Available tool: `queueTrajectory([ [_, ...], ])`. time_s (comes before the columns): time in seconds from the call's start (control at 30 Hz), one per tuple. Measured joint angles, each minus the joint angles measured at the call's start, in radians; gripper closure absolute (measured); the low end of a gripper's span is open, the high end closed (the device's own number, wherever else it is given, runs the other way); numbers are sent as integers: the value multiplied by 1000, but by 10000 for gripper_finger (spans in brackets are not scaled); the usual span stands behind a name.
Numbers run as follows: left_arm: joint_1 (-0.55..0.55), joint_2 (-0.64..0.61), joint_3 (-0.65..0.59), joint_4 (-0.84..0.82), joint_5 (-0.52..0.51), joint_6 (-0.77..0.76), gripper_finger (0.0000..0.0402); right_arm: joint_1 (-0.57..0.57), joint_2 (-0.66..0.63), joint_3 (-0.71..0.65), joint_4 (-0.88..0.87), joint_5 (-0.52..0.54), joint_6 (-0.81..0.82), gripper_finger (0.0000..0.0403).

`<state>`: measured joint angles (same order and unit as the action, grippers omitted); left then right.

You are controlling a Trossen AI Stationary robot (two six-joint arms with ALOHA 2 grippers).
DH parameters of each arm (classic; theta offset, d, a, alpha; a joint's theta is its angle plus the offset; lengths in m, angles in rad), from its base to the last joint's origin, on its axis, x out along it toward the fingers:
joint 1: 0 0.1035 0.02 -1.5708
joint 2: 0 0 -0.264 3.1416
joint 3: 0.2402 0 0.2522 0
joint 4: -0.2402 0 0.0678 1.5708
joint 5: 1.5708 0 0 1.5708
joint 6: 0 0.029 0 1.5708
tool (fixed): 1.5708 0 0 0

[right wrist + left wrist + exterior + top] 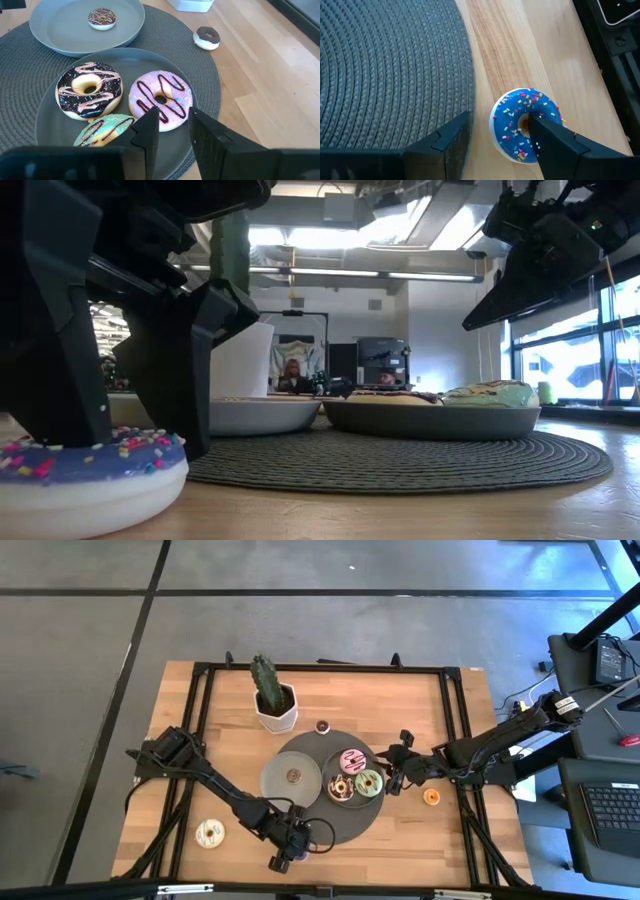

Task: Pick & Place donuts
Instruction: Put the small blue donut on the gray plate

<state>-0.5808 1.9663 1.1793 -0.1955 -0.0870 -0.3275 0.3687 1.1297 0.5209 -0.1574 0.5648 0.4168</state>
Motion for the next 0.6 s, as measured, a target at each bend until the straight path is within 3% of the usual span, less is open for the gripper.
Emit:
queueTrajectory([
  [0.27, 2, 0, 0, 1, 2, 0, 219, 0, 0, 0, -3, -1, -4, 295],
  [0.6, 9, -13, 0, -1, 15, -11, 285, 0, 0, 0, -2, -1, -5, 295],
])
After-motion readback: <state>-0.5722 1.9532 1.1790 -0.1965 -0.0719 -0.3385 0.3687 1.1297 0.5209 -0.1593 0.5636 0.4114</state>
